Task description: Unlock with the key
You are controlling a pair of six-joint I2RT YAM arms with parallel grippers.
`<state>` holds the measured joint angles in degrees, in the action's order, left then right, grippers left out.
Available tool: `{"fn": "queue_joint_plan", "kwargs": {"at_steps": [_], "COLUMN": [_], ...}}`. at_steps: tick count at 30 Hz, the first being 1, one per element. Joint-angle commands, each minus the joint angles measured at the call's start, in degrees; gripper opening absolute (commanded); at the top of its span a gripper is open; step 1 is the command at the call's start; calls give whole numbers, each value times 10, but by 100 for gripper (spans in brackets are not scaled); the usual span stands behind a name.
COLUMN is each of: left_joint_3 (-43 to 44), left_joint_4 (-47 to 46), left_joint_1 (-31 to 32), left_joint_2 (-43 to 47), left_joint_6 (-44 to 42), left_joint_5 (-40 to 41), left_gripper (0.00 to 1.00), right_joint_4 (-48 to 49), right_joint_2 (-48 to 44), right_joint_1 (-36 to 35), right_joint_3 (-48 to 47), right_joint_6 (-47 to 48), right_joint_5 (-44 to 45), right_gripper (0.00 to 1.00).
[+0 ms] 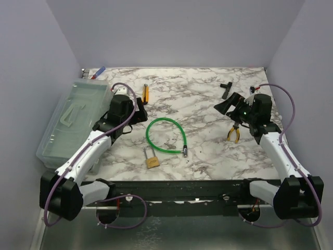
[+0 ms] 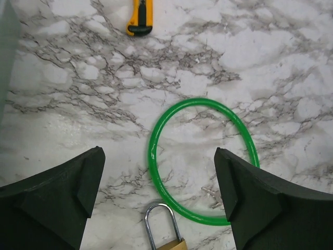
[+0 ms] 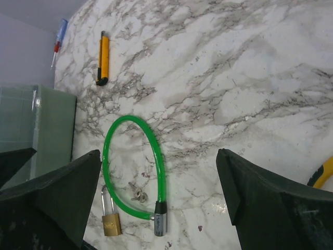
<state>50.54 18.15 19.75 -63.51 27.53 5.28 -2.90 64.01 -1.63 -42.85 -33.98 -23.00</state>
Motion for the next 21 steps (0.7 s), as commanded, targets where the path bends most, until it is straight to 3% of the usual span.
{"fn": "queue_joint_plan", "kwargs": {"at_steps": [1,9,12,21], "left_joint_3": [17,27,9,-11], "left_joint_4": [-6,6,5,-6], "left_joint_1": [40,42,42,50], "left_joint_2": [-63,-36,2,41], "left_joint_6": [-14,-7,-11,-29], "left_joint_5": [34,11,2,24], "left_gripper": [93,92,91,90], "right_joint_4": [-152,-280,-306,-338], "right_joint_2": [27,38,5,3], "right_joint_1": [-2,-14,-72,-193], "right_joint_3": [-61,-57,-42,-15], "right_joint_6": [-34,-102,-146,-211], "right_joint_5": [42,112,179,215], "right_gripper": [100,100,100,100]}}
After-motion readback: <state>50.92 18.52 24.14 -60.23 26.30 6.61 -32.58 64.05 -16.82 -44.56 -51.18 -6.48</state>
